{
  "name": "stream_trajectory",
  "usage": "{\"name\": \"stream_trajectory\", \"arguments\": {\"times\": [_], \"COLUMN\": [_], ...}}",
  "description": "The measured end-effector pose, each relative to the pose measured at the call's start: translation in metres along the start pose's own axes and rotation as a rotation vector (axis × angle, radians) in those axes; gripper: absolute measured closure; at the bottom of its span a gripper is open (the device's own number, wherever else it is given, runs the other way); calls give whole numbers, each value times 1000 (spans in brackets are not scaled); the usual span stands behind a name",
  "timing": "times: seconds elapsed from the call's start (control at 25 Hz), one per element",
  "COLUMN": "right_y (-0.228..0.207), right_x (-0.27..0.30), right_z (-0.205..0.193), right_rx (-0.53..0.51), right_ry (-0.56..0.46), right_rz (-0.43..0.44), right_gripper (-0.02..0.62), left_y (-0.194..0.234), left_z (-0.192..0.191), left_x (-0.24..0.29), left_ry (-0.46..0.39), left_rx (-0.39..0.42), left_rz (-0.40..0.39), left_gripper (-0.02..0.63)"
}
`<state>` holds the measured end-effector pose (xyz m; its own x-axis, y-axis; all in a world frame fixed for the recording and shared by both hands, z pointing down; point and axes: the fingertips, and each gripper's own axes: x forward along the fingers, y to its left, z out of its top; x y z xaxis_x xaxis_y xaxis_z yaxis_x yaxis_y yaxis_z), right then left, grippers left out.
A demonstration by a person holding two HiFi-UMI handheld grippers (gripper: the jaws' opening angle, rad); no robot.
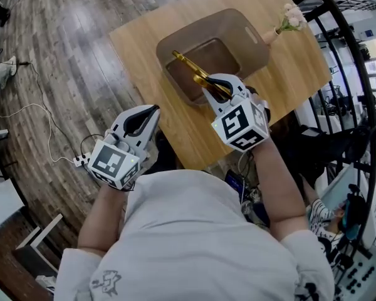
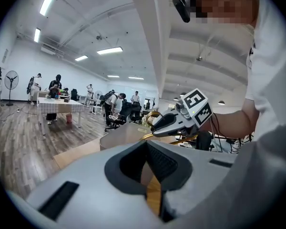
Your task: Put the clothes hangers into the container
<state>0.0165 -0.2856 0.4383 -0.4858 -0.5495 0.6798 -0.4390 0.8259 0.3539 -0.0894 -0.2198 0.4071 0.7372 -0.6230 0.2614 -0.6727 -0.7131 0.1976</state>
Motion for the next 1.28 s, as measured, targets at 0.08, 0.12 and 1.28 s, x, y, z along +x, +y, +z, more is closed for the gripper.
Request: {"name": "stream_trajectory", "arguments": {"times": [0.08,0.12,1.28], "right_y": [0,-1,7], "right_x": [18,26,144], "right_z": [-5,-7,-49], "right_rx": [-25,-44,-276], "right_ry": [44,70,341], "right_rz": [5,4,51], "right_gripper": [529,529,517], "left_y": [8,11,59], "left_z": [-2,-3,-32], "left_x": [0,0,8], "left_ry": [5,9,55], "left_rx": [-10,-16,-116], "left_rz": [0,0,-18], "left_gripper": [600,600,600]}}
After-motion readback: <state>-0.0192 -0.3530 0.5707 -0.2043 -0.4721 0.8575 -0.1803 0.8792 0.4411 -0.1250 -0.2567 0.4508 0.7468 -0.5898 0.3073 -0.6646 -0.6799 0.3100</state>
